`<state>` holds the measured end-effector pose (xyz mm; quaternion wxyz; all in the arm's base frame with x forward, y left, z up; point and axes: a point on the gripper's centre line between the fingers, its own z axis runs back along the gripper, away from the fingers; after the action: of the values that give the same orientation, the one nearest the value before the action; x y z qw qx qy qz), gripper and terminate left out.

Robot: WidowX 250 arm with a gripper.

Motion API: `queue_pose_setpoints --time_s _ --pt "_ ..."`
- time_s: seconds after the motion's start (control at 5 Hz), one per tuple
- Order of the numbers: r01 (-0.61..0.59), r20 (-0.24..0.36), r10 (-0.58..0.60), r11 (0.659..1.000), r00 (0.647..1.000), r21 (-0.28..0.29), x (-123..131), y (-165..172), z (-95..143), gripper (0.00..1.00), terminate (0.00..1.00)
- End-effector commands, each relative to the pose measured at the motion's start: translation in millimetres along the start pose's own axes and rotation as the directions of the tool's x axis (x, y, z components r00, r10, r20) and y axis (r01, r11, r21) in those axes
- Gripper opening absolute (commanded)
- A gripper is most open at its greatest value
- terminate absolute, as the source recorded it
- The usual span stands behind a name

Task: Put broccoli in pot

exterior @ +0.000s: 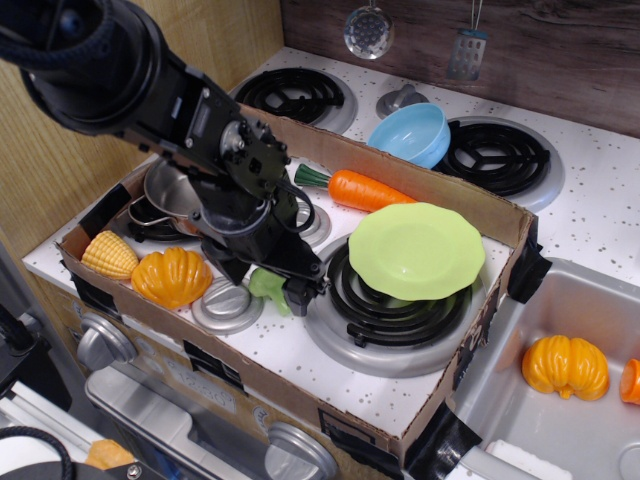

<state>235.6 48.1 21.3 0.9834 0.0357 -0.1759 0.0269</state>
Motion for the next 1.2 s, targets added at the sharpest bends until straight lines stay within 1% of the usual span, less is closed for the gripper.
queue_pose_setpoints --time_s 0.0,0.2,0.4,0.6,0.8,1.0 --pt "0.017 0.008 -0.017 0.999 1.000 -0.039 7 -1 -12 1.00 0.00" --pt "0.020 0.008 -0.019 0.999 1.000 -0.047 5 -1 -16 1.00 0.00" --pt "0.013 0.004 -0.013 0.999 1.000 -0.033 2 -1 -16 0.00 0.00" --pt "0.025 0.007 -0.025 1.000 1.000 -0.006 4 0 -12 0.00 0.00" --pt "0.049 0.011 -0.049 0.998 0.999 0.028 14 3 1 0.00 0.00" --pt "0.088 0.032 -0.091 0.992 0.995 0.090 37 10 25 0.00 0.00"
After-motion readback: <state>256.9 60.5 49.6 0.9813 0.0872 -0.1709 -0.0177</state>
